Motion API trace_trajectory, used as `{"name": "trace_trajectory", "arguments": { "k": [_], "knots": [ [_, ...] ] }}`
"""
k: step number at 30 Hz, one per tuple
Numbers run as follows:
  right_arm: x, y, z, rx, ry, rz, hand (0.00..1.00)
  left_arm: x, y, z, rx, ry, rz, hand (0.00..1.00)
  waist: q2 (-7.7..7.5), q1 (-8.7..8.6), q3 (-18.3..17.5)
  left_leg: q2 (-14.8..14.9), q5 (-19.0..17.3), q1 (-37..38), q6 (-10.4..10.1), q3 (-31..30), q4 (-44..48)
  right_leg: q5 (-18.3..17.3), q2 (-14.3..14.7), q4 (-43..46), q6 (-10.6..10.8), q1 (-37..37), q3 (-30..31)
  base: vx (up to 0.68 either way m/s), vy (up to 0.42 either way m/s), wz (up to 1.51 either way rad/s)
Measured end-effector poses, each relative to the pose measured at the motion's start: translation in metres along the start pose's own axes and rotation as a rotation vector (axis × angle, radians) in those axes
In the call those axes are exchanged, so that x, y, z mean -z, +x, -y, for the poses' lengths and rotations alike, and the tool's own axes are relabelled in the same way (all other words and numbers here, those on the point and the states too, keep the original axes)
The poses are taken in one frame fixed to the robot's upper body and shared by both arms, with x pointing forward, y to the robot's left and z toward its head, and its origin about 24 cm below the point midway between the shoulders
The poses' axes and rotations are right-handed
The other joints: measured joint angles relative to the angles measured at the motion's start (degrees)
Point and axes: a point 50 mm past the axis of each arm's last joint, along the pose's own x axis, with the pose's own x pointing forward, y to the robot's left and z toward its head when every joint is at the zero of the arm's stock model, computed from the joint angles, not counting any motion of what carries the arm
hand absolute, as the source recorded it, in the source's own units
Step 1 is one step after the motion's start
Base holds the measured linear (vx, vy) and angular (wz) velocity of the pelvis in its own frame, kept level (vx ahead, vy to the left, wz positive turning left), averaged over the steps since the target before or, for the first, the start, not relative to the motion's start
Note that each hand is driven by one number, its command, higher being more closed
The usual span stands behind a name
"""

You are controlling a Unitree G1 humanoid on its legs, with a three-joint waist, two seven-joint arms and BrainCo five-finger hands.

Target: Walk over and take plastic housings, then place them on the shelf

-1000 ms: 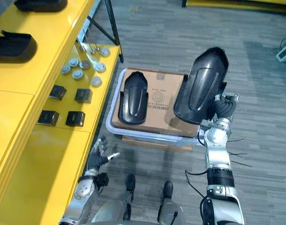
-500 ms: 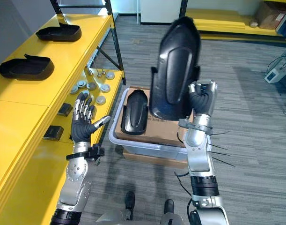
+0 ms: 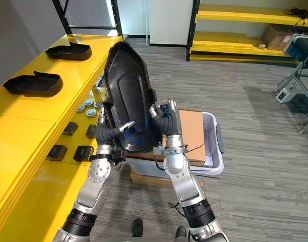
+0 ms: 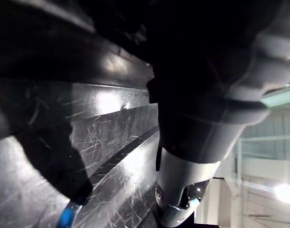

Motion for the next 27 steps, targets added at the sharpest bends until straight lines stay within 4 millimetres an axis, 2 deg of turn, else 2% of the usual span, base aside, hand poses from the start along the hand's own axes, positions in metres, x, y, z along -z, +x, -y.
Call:
{"name": "trace_trajectory", "arguments": {
  "k": [5, 6, 13, 18, 23, 27],
  "knots": [
    [0.002, -0.002, 0.000, -0.024, -0.022, 0.005, 1.00, 0.004, 0.006, -0.007, -0.017, 0.020, -0.019, 1.00, -0.16, 0.00, -1.46, 0.04, -0.34, 0.02, -0.48, 0.08, 0.00, 0.00, 0.03, -0.03, -0.04, -0.05, 0.18, 0.00, 0.001, -0.01],
    [0.001, -0.002, 0.000, -0.028, -0.023, 0.008, 0.00, 0.004, 0.007, -0.008, -0.021, 0.020, -0.020, 1.00, -0.16, 0.00, -1.55, 0.05, -0.34, 0.03, -0.48, 0.08, 0.00, 0.00, 0.05, -0.04, -0.04, -0.06, 0.21, 0.00, 0.000, 0.00],
    [-0.013, -0.007, -0.007, -0.089, -0.004, 0.099, 0.00, 0.010, 0.007, -0.014, -0.037, 0.029, -0.048, 1.00, -0.11, 0.02, -2.94, 0.12, -0.33, 0.03, -0.46, 0.06, 0.00, 0.01, 0.12, -0.10, -0.08, -0.05, 0.27, 0.00, 0.000, 0.00],
    [-0.015, -0.006, -0.004, -0.084, 0.006, 0.124, 0.00, 0.010, 0.007, -0.016, -0.034, 0.037, -0.047, 1.00, -0.21, 0.05, -3.17, 0.11, -0.33, 0.10, -0.46, 0.00, 0.00, -0.02, 0.11, 0.01, -0.04, 0.00, 0.26, 0.00, 0.000, 0.00],
    [-0.013, 0.000, 0.015, -0.011, 0.010, 0.117, 0.00, 0.015, 0.000, -0.020, -0.024, 0.075, -0.061, 1.00, -0.21, 0.11, -3.17, 0.12, -0.33, 0.26, -0.46, -0.01, -0.02, -0.16, 0.11, 0.16, 0.15, 0.15, 0.22, 0.00, 0.000, 0.00],
    [-0.013, 0.007, 0.045, 0.109, 0.035, 0.126, 0.00, 0.022, -0.011, -0.023, -0.024, 0.128, -0.079, 1.00, -0.23, 0.08, -3.19, 0.14, -0.33, 0.44, -0.47, 0.04, -0.02, -0.16, 0.13, 0.15, 0.16, 0.32, 0.25, 0.00, 0.000, 0.00]
  ]
}}
